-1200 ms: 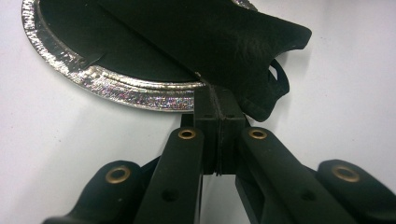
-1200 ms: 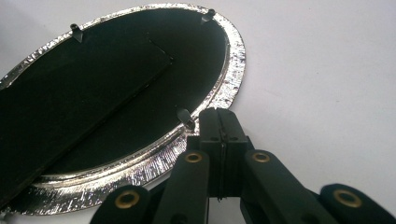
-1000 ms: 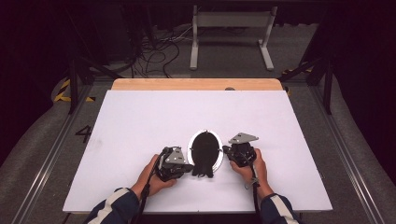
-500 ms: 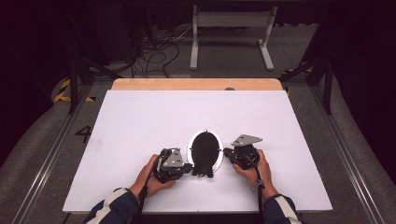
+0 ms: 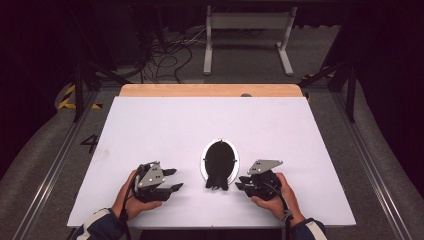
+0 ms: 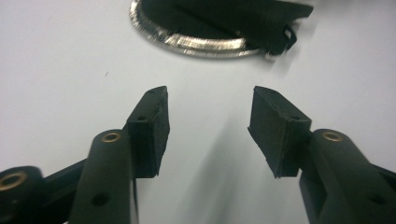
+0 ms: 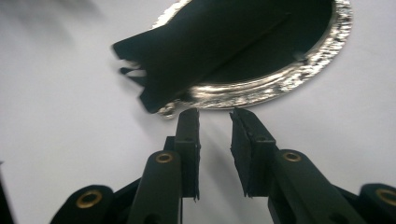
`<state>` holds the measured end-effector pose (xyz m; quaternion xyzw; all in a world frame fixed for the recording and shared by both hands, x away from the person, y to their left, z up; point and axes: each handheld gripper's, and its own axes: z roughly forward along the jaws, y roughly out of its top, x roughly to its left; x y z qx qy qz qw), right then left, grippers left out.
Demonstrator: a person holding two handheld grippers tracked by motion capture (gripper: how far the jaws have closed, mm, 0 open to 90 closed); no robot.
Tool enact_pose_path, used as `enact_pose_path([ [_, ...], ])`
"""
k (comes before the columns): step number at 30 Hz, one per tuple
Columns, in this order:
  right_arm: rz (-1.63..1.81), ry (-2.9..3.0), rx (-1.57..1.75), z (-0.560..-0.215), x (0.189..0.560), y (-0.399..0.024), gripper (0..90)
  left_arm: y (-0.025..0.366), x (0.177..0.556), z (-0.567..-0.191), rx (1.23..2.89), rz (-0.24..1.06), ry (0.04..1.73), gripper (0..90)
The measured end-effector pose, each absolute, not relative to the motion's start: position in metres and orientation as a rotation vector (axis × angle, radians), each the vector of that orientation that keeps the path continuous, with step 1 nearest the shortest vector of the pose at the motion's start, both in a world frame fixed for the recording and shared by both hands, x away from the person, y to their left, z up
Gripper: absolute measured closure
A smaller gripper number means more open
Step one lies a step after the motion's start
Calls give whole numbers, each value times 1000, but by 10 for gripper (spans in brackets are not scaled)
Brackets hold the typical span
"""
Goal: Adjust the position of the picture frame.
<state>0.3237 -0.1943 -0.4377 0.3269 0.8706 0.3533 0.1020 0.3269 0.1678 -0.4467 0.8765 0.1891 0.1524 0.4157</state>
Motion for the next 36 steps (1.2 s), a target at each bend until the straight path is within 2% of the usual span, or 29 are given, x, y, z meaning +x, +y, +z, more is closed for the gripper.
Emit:
enact_pose_path([
  [9, 1034, 2647, 905, -440, 312, -180, 670, 219, 311, -451, 2168, 451, 617, 362],
  [14, 1025, 2625, 938, -441, 313, -173, 586, 239, 304, -455, 2152, 433, 678, 345],
  [17, 1004, 2612, 957, -444, 314, -168, 566, 241, 303, -455, 2148, 432, 695, 337],
  [26, 958, 2578, 981, -450, 315, -160, 560, 242, 300, -457, 2163, 438, 702, 327],
  [32, 957, 2565, 1004, -449, 318, -163, 632, 244, 300, -458, 2159, 439, 710, 324],
  [36, 990, 2563, 1037, -450, 321, -167, 627, 244, 300, -458, 2158, 440, 715, 320],
])
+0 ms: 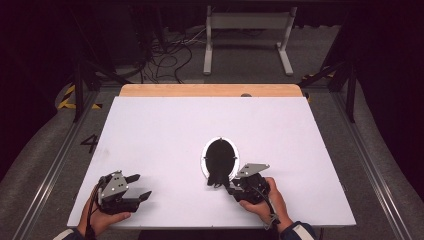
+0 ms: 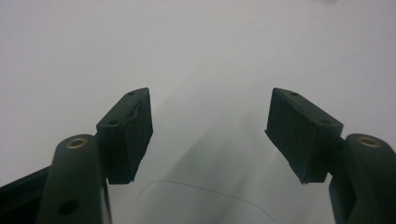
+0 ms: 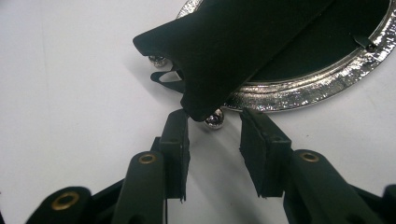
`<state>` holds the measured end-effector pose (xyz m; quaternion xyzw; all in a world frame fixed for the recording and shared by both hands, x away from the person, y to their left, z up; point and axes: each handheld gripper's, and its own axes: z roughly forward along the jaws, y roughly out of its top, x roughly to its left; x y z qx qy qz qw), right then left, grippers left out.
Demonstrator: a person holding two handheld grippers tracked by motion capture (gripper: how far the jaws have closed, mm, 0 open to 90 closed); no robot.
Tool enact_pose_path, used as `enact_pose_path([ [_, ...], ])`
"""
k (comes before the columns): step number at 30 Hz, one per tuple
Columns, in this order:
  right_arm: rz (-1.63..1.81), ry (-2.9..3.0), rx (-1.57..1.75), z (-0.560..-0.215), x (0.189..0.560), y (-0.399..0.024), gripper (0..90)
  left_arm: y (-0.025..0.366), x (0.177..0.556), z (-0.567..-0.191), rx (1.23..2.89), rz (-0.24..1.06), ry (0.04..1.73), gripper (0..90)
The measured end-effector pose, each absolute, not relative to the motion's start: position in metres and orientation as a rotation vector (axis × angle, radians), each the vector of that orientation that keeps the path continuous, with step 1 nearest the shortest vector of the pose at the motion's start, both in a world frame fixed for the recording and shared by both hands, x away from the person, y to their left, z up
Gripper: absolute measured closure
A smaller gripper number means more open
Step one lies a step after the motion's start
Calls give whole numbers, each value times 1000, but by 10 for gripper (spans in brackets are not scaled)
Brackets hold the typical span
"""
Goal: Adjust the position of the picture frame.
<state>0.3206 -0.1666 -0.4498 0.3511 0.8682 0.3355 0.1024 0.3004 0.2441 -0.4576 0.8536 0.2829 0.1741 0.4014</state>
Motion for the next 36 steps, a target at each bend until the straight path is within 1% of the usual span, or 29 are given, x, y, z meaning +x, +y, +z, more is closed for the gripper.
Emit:
enact_pose_path([
  [4, 979, 2560, 1038, -449, 320, -166, 626, 244, 302, -459, 2157, 432, 737, 293],
  [11, 996, 2552, 1074, -449, 323, -171, 616, 243, 302, -460, 2163, 423, 738, 275],
  [13, 1019, 2565, 1069, -448, 322, -170, 652, 243, 303, -460, 2172, 423, 732, 269],
  [19, 1076, 2590, 1071, -449, 324, -170, 701, 242, 303, -460, 2173, 417, 731, 263],
  [22, 1111, 2592, 1090, -449, 325, -171, 675, 242, 303, -460, 2172, 414, 733, 262],
  [28, 1229, 2585, 1172, -449, 330, -176, 655, 241, 304, -461, 2177, 402, 730, 257],
  [32, 1353, 2601, 1256, -452, 338, -180, 600, 240, 304, -460, 2170, 395, 729, 253],
  [35, 1420, 2602, 1333, -454, 346, -183, 579, 238, 305, -460, 2171, 391, 723, 251],
  [36, 1443, 2605, 1359, -455, 349, -183, 553, 237, 305, -460, 2169, 387, 724, 250],
])
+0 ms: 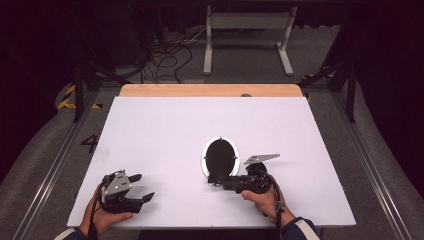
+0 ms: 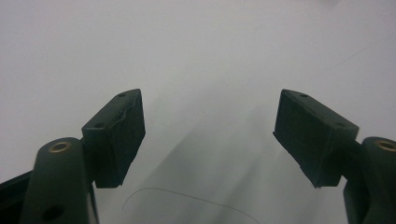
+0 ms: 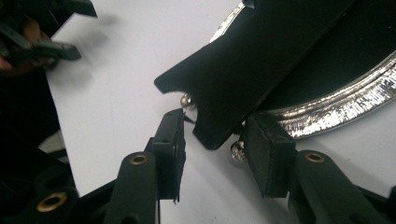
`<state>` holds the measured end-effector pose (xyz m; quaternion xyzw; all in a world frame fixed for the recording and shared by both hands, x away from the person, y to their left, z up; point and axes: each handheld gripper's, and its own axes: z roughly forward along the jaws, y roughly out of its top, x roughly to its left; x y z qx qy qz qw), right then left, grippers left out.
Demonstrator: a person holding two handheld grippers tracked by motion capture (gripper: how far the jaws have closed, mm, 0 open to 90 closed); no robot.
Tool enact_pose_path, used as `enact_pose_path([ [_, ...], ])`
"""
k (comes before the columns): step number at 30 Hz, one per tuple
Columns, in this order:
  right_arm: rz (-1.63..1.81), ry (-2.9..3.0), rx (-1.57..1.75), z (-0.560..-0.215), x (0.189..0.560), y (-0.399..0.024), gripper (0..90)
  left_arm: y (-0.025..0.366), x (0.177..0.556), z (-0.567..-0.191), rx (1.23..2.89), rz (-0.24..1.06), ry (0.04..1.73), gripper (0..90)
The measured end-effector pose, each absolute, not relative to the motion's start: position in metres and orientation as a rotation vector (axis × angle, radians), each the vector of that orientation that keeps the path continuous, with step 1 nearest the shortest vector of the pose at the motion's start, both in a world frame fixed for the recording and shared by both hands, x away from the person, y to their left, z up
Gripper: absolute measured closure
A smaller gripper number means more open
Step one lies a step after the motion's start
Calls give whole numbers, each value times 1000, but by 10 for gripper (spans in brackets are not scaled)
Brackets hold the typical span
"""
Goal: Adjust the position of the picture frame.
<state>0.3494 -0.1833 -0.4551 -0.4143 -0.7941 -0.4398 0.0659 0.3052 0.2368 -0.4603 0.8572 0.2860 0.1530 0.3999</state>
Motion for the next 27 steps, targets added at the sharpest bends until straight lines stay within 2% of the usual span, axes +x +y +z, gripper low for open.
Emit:
enact_pose_path([
  [4, -1329, -2264, -1297, -459, 359, -185, 536, 232, 307, -460, 2171, 378, 712, 248],
  [9, -1337, -2114, -1327, -462, 369, -187, 573, 222, 316, -458, 2174, 375, 702, 244],
  [16, -1338, -1971, -1387, -465, 382, -186, 550, 204, 339, -452, 2133, 326, 691, 240],
  [27, -1361, -1981, -1373, -468, 387, -187, 634, 133, 389, -454, 2153, 170, 619, 224],
])
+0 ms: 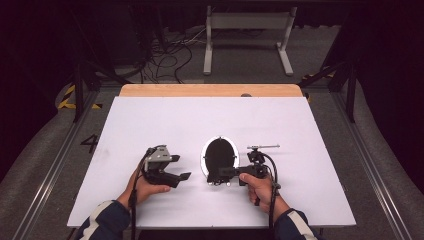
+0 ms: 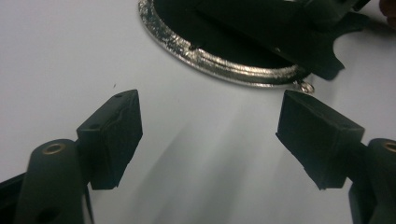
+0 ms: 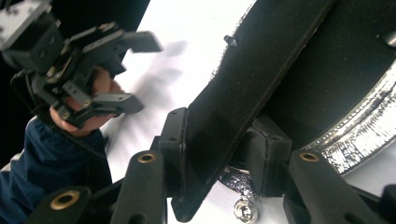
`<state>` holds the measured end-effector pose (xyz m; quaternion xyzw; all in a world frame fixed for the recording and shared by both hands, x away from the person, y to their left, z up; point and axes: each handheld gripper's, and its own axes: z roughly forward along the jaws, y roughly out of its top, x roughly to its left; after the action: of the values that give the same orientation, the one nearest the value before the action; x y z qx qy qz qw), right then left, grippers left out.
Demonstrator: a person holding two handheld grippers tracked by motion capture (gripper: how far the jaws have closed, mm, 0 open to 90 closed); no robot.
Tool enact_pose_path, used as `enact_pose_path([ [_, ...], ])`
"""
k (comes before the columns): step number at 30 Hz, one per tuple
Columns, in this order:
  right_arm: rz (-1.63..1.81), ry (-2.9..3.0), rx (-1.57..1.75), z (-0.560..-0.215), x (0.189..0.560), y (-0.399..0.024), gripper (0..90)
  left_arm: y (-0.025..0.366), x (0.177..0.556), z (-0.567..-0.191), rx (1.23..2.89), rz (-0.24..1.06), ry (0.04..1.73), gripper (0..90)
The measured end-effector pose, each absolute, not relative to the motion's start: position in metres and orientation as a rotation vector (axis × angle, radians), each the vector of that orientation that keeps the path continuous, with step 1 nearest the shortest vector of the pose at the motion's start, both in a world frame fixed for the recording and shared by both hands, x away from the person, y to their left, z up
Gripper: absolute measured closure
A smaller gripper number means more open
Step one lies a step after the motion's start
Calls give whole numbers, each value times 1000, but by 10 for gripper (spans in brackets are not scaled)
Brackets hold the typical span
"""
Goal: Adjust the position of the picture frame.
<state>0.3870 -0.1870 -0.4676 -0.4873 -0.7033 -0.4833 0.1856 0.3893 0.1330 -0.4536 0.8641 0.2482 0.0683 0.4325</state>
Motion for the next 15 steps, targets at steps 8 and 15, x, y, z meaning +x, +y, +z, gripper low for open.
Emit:
enact_pose_path([
  [8, -1431, -2144, -1234, -462, 382, -185, 656, 110, 412, -463, 2144, 84, 646, 182],
  [15, -1490, -2253, -1141, -459, 376, -183, 660, 101, 417, -461, 2102, 11, 641, 236],
])
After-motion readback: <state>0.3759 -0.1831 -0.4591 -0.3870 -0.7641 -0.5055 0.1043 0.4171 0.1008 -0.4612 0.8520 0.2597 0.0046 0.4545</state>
